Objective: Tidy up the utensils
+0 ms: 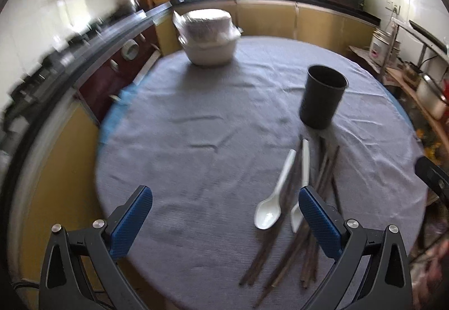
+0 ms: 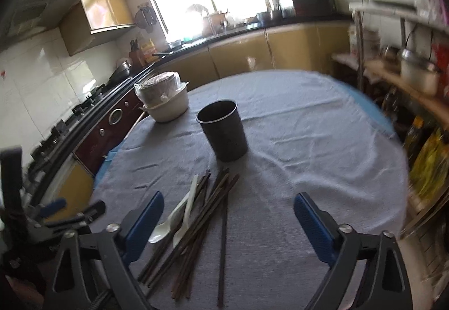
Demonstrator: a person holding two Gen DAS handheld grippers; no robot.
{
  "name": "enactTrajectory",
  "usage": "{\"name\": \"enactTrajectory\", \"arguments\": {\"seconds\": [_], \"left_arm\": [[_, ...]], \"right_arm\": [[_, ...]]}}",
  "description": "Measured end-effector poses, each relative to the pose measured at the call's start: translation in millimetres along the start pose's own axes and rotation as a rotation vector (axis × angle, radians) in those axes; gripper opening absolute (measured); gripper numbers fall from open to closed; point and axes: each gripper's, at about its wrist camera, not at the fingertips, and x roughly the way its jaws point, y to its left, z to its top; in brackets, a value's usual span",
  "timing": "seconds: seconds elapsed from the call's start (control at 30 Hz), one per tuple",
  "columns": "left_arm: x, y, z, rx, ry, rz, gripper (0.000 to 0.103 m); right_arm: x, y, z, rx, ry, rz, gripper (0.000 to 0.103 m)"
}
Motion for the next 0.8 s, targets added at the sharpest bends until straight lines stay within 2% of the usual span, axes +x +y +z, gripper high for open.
{"name": "enactTrajectory", "arguments": {"seconds": [0.07,0.13,0.17,0.3,0.37,0.4,0.47,0.5,0.6,0.67,0.77,0.8], "left_arm": [[15,3,4,-0.012,0.047,-0.052,0.103],[29,4,6,-0.023,0.078,-0.079,0.103],[34,4,7,-0.028,0.092,-0.089,0.103],[55,-1,11,-0.036,0.129,-0.159,0.102],[62,-6,15,-0.027,0.136,-0.196,0.097],[67,-9,16,-0.013,0.143,-0.207,0.091],[74,-13,17,-0.005,0.161,-0.216,0.081],[78,-13,17,-0.01,0.178,-0.231,0.078],[85,-20,19,-0.015,0.2,-0.309,0.077],[88,-27,22,0.006,0.195,-0.319,0.077],[98,-37,26,0.018,0.208,-0.362,0.077],[103,-39,27,0.019,0.218,-0.369,0.073]], "right_arm": [[17,-11,8,0.051,0.049,0.043,0.084],[37,-21,14,0.103,0.103,0.096,0.073],[52,-28,17,0.142,0.142,0.13,0.07],[102,-41,19,0.236,0.259,0.188,0.051],[124,-43,18,0.289,0.297,0.221,0.049],[130,-43,19,0.308,0.308,0.23,0.047],[145,-45,17,0.364,0.343,0.249,0.035],[151,-48,16,0.392,0.362,0.253,0.035],[171,-56,12,0.468,0.402,0.241,0.034],[179,-57,11,0.482,0.407,0.211,0.032],[191,-61,7,0.508,0.436,0.179,0.017],[195,-62,4,0.518,0.445,0.179,0.012]]}}
